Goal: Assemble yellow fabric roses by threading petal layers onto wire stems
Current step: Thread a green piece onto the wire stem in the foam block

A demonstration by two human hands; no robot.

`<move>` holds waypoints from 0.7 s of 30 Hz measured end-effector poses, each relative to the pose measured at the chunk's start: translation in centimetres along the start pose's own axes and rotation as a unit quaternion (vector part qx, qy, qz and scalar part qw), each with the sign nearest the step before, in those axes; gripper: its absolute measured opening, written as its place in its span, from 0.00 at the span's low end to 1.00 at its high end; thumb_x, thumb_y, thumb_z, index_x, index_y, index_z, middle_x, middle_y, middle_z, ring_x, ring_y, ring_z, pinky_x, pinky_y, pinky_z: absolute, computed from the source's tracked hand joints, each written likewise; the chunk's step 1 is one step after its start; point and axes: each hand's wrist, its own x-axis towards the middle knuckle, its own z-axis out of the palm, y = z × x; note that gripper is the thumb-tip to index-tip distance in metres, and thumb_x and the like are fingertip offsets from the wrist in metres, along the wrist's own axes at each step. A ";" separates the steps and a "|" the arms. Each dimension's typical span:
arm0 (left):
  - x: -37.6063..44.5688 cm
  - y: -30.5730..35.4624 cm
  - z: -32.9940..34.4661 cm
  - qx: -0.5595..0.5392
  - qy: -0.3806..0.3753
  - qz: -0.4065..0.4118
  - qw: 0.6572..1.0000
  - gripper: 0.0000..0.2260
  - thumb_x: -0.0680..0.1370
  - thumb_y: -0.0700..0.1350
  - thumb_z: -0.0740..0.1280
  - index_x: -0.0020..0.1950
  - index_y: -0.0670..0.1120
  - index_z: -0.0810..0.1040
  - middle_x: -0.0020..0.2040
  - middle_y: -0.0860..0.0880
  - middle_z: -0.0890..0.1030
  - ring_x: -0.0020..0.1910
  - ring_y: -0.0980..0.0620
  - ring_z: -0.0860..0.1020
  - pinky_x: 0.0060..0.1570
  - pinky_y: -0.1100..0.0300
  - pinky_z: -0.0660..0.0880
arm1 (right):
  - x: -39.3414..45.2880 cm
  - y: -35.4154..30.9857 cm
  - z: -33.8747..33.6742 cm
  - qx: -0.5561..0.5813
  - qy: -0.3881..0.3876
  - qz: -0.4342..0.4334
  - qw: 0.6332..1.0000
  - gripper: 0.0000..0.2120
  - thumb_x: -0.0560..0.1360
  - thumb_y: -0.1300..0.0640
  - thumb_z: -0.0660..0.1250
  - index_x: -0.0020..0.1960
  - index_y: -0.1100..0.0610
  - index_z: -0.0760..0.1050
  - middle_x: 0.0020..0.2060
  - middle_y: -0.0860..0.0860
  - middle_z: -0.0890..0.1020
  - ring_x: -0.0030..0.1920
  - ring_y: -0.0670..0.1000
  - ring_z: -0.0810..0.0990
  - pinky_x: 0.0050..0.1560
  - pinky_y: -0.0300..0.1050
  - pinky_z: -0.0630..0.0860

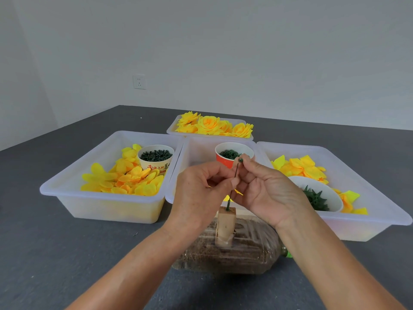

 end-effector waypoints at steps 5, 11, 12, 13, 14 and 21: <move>0.0 0.0 0.0 0.004 0.003 0.001 1.000 0.07 0.72 0.36 0.72 0.37 0.48 0.82 0.30 0.55 0.80 0.30 0.60 0.75 0.34 0.67 0.73 | 0.0 0.0 0.1 -0.016 -0.002 -0.006 1.000 0.18 0.61 0.57 0.69 0.51 0.56 0.76 0.42 0.52 0.81 0.50 0.54 0.77 0.47 0.47 0.74; -0.1 0.0 -0.1 0.010 0.004 0.003 1.000 0.11 0.72 0.37 0.72 0.35 0.52 0.81 0.28 0.58 0.78 0.29 0.62 0.73 0.34 0.68 0.71 | -0.2 -0.1 0.4 -0.052 -0.004 -0.033 0.998 0.14 0.60 0.57 0.70 0.45 0.54 0.75 0.41 0.52 0.80 0.39 0.50 0.79 0.35 0.41 0.77; -0.1 0.0 -0.1 0.010 0.003 0.004 1.000 0.10 0.72 0.37 0.72 0.35 0.51 0.81 0.28 0.58 0.78 0.29 0.62 0.73 0.34 0.68 0.71 | -0.2 -0.1 0.4 -0.057 -0.004 -0.037 0.998 0.13 0.59 0.57 0.70 0.43 0.54 0.75 0.39 0.52 0.81 0.37 0.49 0.79 0.35 0.40 0.76; -0.1 0.0 -0.1 0.010 0.003 0.005 1.000 0.10 0.72 0.37 0.72 0.36 0.51 0.81 0.28 0.58 0.78 0.29 0.63 0.73 0.34 0.68 0.71 | -0.2 -0.1 0.5 -0.060 -0.005 -0.040 0.997 0.12 0.59 0.58 0.70 0.42 0.54 0.76 0.37 0.51 0.80 0.35 0.49 0.79 0.34 0.40 0.76; -0.1 0.0 -0.1 0.011 0.003 0.005 1.000 0.09 0.72 0.36 0.72 0.36 0.50 0.81 0.27 0.59 0.78 0.29 0.63 0.73 0.34 0.69 0.71 | -0.2 -0.1 0.5 -0.060 -0.005 -0.043 0.997 0.12 0.59 0.58 0.70 0.42 0.54 0.76 0.36 0.51 0.80 0.34 0.49 0.79 0.34 0.40 0.76; -0.1 0.1 0.0 0.009 0.007 0.003 1.000 0.09 0.72 0.35 0.72 0.36 0.49 0.81 0.27 0.60 0.77 0.29 0.63 0.73 0.34 0.70 0.70 | -0.3 -0.1 0.3 -0.046 -0.013 -0.059 0.997 0.13 0.59 0.61 0.70 0.43 0.57 0.76 0.34 0.52 0.81 0.32 0.49 0.79 0.37 0.42 0.76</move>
